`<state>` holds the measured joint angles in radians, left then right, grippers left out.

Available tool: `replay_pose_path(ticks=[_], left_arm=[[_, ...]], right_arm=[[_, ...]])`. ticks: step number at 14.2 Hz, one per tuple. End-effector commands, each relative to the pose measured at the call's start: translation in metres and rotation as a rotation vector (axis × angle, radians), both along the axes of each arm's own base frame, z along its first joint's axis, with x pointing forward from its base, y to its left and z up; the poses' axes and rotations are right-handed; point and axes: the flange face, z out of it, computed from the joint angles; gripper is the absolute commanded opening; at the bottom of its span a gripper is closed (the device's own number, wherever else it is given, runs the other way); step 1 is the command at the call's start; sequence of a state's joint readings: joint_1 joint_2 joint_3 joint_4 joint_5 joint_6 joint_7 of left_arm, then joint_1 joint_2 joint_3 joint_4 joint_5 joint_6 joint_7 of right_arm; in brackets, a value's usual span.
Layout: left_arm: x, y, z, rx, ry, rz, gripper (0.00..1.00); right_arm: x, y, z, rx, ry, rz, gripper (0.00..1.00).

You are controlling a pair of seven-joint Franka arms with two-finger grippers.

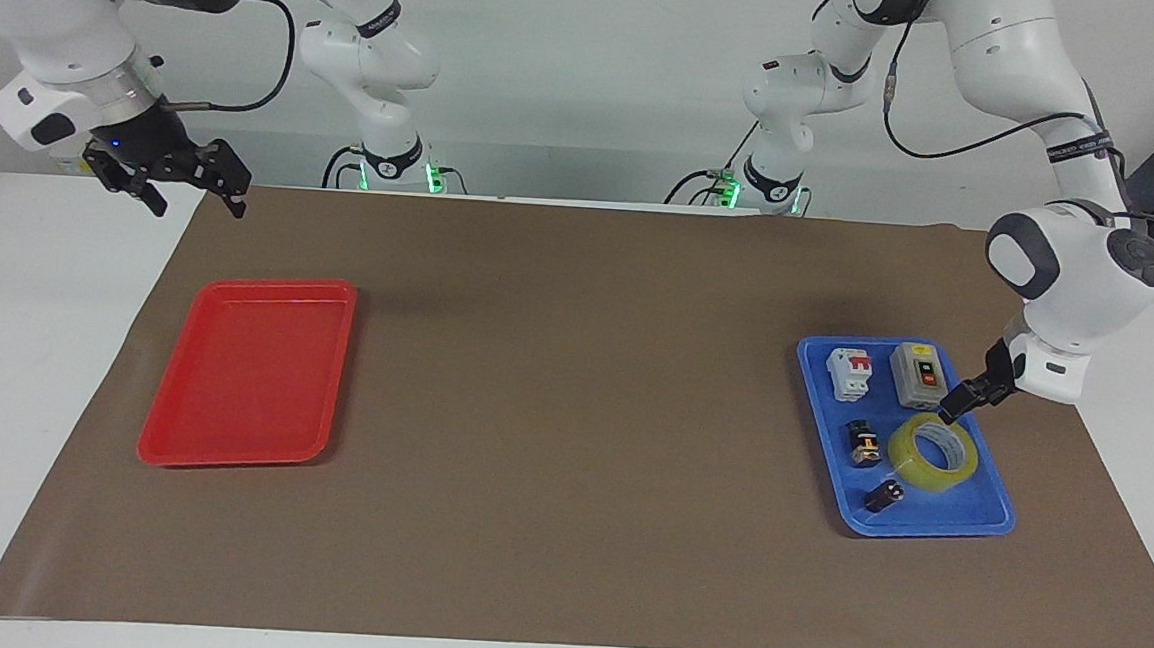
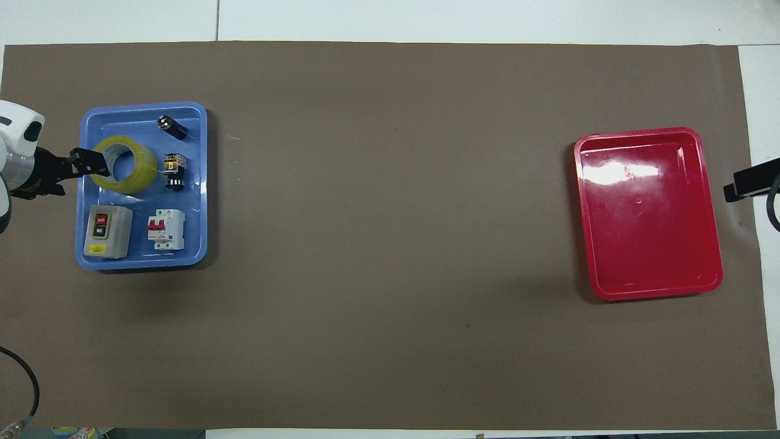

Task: Place and move tape with both arms
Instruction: 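Reach the left gripper to the yellow tape roll in the blue tray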

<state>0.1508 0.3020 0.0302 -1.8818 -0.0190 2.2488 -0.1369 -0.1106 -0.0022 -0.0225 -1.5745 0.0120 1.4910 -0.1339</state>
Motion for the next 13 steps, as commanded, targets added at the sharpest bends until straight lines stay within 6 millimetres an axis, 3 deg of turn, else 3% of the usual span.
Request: replay_pose_path(ticks=[1,5,13], left_arm=[[0.008,-0.001,-0.028,0.018,-0.029,0.018,0.99],[0.001,-0.001,-0.044,0.015,-0.011,0.024,0.97],[-0.004,-0.018,-0.053,0.014,-0.003,-0.005,0.95]], right_arm=[[-0.004,0.000,-0.001,0.019,0.002,0.025,1.00],[-0.004,0.000,0.000,0.018,0.000,0.024,1.00],[-0.004,0.000,0.000,0.018,0.000,0.022,1.00]])
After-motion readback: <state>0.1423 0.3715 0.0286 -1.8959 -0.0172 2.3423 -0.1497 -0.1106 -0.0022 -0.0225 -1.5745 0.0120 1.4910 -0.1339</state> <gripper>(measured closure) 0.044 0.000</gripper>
